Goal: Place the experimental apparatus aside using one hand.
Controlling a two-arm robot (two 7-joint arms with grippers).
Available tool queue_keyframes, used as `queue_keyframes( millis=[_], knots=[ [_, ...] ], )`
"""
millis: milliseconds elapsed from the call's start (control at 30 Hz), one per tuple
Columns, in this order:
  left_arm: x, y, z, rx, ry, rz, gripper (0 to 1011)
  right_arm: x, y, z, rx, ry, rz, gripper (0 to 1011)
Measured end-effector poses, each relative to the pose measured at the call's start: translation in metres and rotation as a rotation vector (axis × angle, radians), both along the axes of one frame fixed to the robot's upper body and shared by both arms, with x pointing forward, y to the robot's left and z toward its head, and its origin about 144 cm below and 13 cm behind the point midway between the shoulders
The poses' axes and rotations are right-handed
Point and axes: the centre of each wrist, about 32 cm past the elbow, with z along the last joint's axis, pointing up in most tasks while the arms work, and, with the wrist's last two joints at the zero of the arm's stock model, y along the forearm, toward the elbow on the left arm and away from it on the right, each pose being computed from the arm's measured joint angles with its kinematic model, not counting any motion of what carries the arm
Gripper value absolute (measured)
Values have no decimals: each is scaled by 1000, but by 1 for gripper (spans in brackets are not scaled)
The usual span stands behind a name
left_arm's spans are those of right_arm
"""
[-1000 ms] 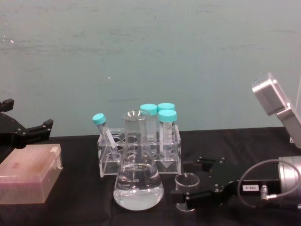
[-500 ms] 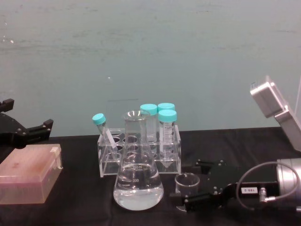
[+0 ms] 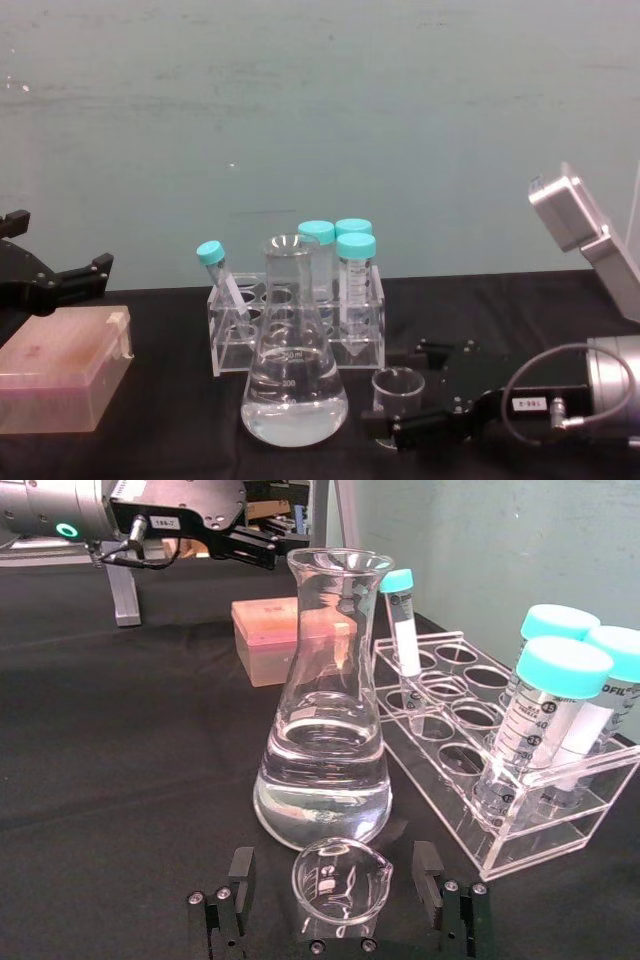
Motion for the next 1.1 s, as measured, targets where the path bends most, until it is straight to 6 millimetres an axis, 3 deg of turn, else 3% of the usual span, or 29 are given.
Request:
queue_keyframes(
  millis=[1100],
  knots=[
    [0, 0, 0, 0, 0, 0, 1000, 0, 0, 0, 0, -3, -2, 972]
  ],
)
